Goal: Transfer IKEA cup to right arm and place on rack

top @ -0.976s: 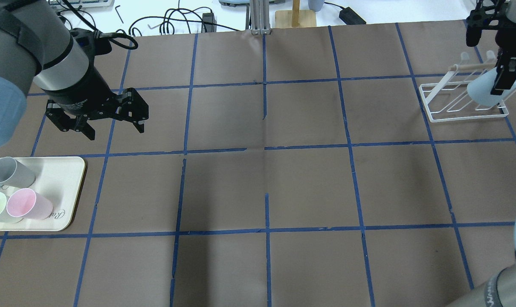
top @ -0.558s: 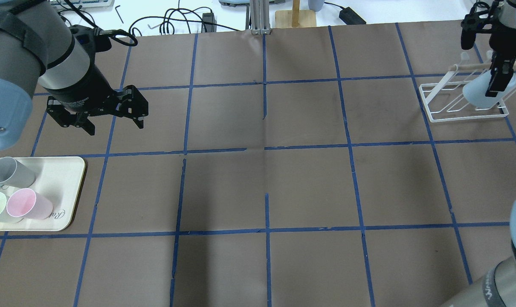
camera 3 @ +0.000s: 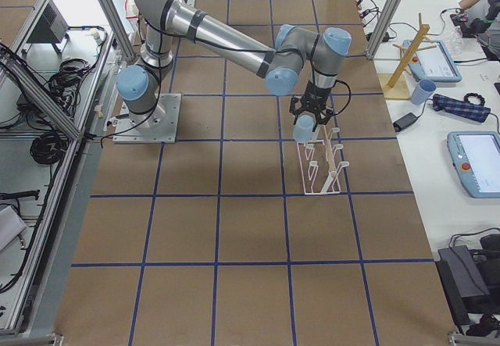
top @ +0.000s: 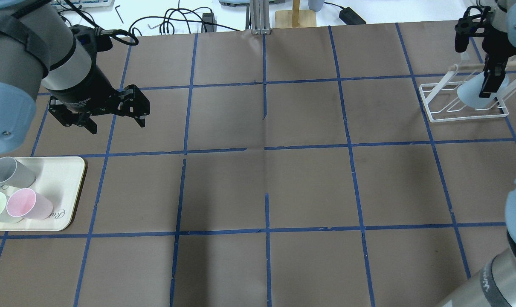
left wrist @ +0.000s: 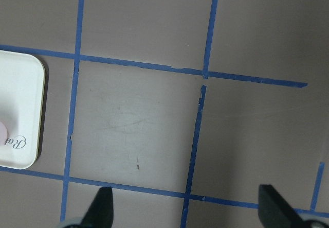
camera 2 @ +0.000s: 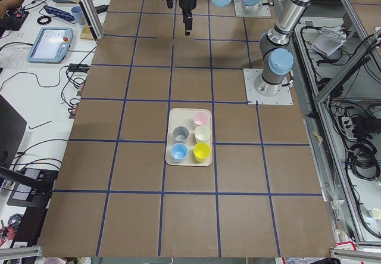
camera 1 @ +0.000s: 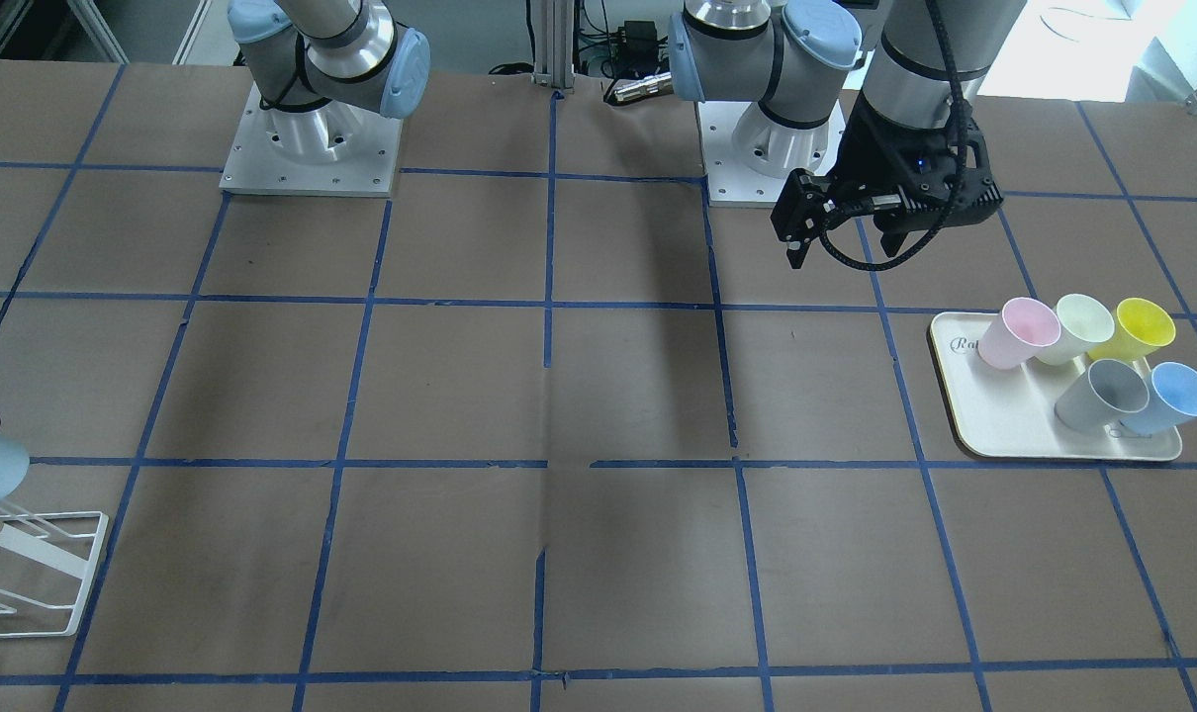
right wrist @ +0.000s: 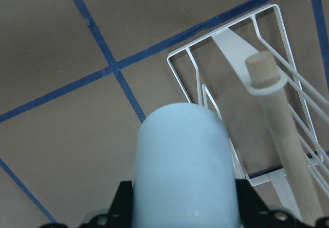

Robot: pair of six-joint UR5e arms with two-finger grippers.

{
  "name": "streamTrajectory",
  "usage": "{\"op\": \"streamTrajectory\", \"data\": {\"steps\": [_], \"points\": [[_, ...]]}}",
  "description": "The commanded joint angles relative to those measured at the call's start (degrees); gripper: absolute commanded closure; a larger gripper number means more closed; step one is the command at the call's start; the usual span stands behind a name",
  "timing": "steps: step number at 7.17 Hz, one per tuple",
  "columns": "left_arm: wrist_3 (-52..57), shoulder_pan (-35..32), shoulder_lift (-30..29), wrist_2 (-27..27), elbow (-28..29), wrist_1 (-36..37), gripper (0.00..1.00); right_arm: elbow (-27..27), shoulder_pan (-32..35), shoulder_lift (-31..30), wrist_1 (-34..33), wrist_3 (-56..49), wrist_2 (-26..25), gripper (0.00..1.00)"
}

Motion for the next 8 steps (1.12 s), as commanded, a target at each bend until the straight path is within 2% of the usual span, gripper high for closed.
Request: {"op": "streamTrajectory", "data": {"steps": [1,4,5,6,8], "points": [[-0.09,0.03,0.00,-0.12,-0.01,0.29,0.00,-0.03,0.69,0.54,-1.05,-0.09,0.25,0.00],[-0.09,0.03,0.00,-0.12,-0.01,0.29,0.00,-0.81,0.60,0.55,-0.96,0.08,0.52,0.00],[-0.09,0.03,0.09,-0.21,-0.01,0.29,0.00,-3.25,0.60,0.37,-0.62,0.69,1.74,0.00],[-0.09,0.03,0.18,-0.21,-0.01,0.29,0.00,-5.72,0.60,-1.11,1.30,2.00,7.06,0.00],[0.00,-0.06,0.27,-0.38,-0.01,0.29,0.00,-5.92,2.95,-9.69,12.96,17.15,14.97,0.00]]}}
